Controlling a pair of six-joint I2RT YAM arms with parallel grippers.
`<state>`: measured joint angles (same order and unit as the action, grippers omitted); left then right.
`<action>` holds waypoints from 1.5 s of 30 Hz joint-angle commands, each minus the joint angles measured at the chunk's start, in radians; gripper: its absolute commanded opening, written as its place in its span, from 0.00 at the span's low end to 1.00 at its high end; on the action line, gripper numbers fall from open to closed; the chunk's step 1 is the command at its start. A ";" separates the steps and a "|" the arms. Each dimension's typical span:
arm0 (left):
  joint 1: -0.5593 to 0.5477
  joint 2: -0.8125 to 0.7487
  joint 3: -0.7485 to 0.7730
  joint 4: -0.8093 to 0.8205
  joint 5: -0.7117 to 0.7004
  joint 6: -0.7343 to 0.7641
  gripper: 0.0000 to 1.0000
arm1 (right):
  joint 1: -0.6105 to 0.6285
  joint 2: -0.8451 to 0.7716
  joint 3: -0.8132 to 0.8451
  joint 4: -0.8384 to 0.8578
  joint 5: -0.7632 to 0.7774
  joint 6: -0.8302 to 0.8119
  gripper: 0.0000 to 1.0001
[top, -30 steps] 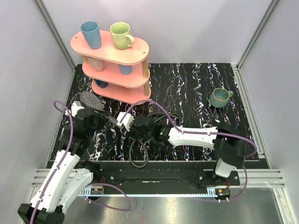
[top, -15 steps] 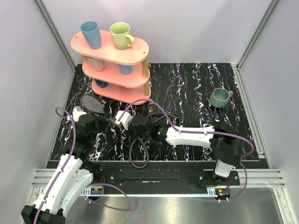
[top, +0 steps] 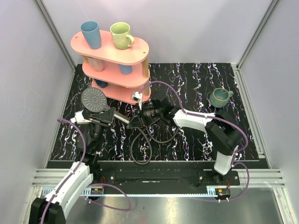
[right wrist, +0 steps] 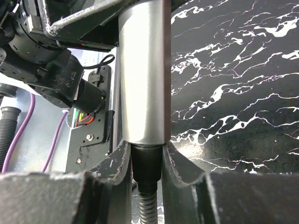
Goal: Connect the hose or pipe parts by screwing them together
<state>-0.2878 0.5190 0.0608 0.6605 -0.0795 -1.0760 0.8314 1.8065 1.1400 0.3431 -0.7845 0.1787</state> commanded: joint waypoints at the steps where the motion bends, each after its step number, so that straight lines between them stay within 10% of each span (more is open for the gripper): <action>1: -0.001 0.064 -0.013 0.191 0.098 0.122 0.00 | -0.031 -0.019 0.063 0.111 -0.075 0.072 0.29; 4: -0.001 0.078 0.042 0.050 0.016 0.125 0.00 | -0.031 -0.061 0.040 -0.004 0.067 -0.028 0.70; 9: 0.022 0.113 0.193 -0.341 -0.183 0.188 0.00 | -0.029 -0.170 -0.049 -0.123 0.282 -0.081 0.82; 22: 0.367 0.369 0.238 -0.325 0.021 0.071 0.00 | -0.031 -0.237 -0.108 -0.319 0.709 0.033 0.85; 45: 0.546 0.773 0.364 -0.361 0.238 0.085 0.54 | -0.029 -0.329 -0.128 -0.377 0.837 -0.002 0.89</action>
<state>0.2501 1.2778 0.3424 0.3222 0.1295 -1.0012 0.8043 1.5272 1.0084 -0.0086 0.0185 0.2127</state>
